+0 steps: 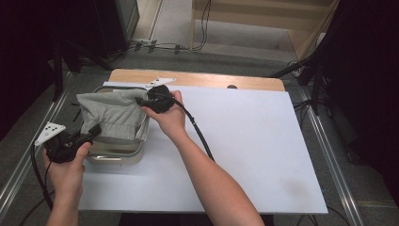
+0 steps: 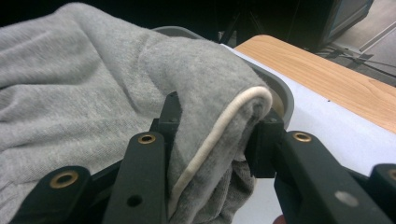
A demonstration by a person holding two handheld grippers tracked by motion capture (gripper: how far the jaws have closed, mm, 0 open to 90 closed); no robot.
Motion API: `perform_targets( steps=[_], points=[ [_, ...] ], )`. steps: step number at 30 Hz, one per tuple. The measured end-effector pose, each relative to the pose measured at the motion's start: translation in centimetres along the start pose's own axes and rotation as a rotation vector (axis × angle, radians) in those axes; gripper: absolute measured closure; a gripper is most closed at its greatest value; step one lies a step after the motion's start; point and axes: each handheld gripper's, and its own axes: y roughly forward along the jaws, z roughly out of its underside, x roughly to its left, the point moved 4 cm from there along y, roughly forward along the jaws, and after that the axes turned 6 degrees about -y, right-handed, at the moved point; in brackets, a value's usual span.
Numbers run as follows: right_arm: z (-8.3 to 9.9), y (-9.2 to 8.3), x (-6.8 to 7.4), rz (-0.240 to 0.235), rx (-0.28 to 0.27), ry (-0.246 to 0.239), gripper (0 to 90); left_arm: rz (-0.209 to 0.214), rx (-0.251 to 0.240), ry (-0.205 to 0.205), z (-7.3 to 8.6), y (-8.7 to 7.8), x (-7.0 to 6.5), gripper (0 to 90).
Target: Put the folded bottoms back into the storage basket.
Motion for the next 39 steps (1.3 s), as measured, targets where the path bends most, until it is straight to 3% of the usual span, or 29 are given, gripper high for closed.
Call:
perform_targets(
  steps=[5,9,17,20,23,27,29,33,39],
  points=[
    [0.2,0.3,0.1,0.035,0.008,-0.016,62.0,-0.024,0.028,0.006,0.2,0.5,0.1,63.1],
    [0.4,0.7,0.2,0.045,0.013,-0.023,61.5,-0.074,0.061,0.016,0.5,0.7,0.4,61.8],
    [0.7,1.7,0.6,0.024,0.040,-0.025,60.7,-0.115,0.039,0.049,0.1,0.3,0.2,62.0],
    [0.7,2.0,0.8,0.024,0.047,-0.039,58.3,-0.110,0.051,0.048,0.1,0.3,0.2,61.9],
    [0.6,2.0,0.6,0.024,0.054,-0.038,49.4,-0.100,0.078,0.046,0.4,0.6,0.4,59.8],
    [0.3,1.4,0.4,0.002,0.075,-0.018,11.4,-0.106,0.087,0.022,0.4,0.6,0.5,47.7],
    [-0.1,0.8,0.1,-0.010,0.083,-0.007,0.2,-0.100,0.085,0.013,0.3,0.5,0.6,36.3],
    [-1.1,-1.3,-1.3,-0.021,0.010,0.061,0.0,-0.061,0.052,0.012,-0.3,-0.1,0.1,17.2],
    [-0.7,-4.8,-2.0,-0.002,-0.028,0.021,0.0,0.019,0.030,0.029,-0.6,0.0,-1.1,7.8]
  ],
)
